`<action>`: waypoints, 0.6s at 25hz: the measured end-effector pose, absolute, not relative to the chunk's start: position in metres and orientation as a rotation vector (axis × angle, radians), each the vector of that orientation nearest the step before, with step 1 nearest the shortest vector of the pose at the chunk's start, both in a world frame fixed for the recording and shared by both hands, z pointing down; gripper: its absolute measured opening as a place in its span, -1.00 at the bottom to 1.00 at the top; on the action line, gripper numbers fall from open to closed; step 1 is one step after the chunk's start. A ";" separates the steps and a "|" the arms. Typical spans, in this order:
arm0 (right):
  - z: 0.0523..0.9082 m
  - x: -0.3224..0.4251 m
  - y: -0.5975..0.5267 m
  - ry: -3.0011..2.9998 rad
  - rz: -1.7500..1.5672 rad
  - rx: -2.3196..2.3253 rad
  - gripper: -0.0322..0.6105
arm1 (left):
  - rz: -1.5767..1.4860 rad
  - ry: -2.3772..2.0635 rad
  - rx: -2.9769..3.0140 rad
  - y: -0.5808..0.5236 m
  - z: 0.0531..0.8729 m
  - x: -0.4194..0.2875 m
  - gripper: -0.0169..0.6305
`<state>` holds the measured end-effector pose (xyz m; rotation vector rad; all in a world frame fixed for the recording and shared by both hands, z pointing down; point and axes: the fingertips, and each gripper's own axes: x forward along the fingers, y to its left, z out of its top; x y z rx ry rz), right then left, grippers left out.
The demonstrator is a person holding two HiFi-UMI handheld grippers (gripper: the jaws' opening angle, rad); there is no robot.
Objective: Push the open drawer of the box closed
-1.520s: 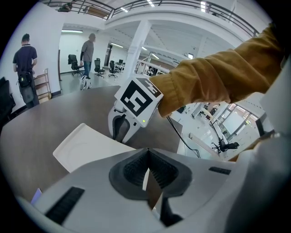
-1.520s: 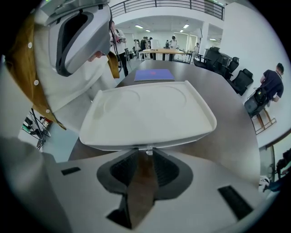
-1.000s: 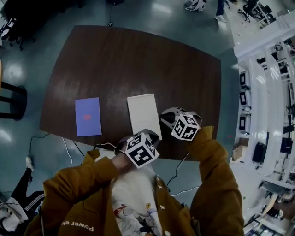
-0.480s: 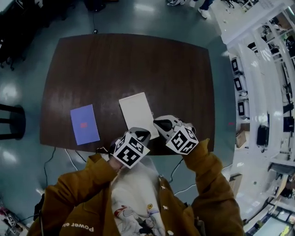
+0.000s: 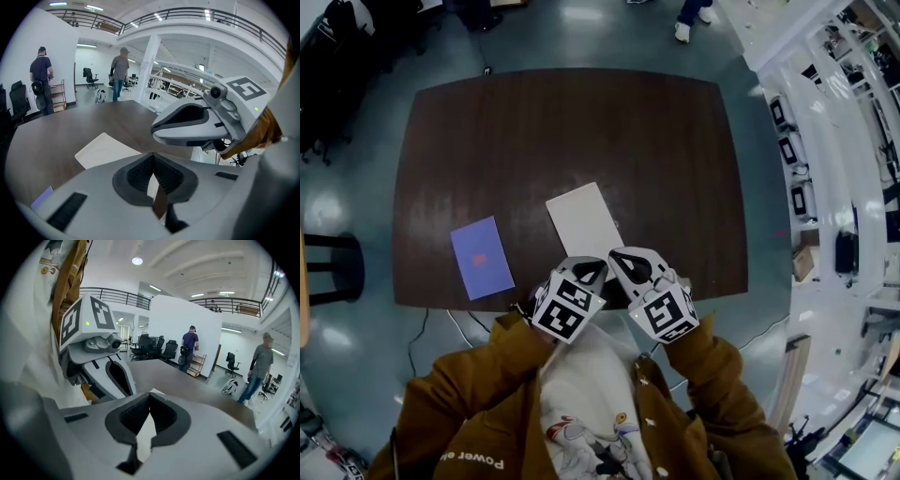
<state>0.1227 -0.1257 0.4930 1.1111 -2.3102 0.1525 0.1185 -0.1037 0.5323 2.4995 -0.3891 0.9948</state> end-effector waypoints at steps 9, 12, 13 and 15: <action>0.474 0.143 -0.119 -2.262 0.340 1.502 -0.88 | 0.927 -0.447 2.529 -0.108 0.520 0.115 -0.93; 0.482 0.164 -0.116 -2.182 0.464 1.659 -0.88 | 0.911 -0.467 2.523 -0.109 0.520 0.114 -0.93; 0.485 0.169 -0.113 -2.158 0.481 1.684 -0.88 | 0.906 -0.475 2.522 -0.110 0.519 0.114 -0.93; 0.491 0.172 -0.108 -2.134 0.511 1.707 -0.88 | 0.897 -0.490 2.529 -0.111 0.518 0.114 -0.93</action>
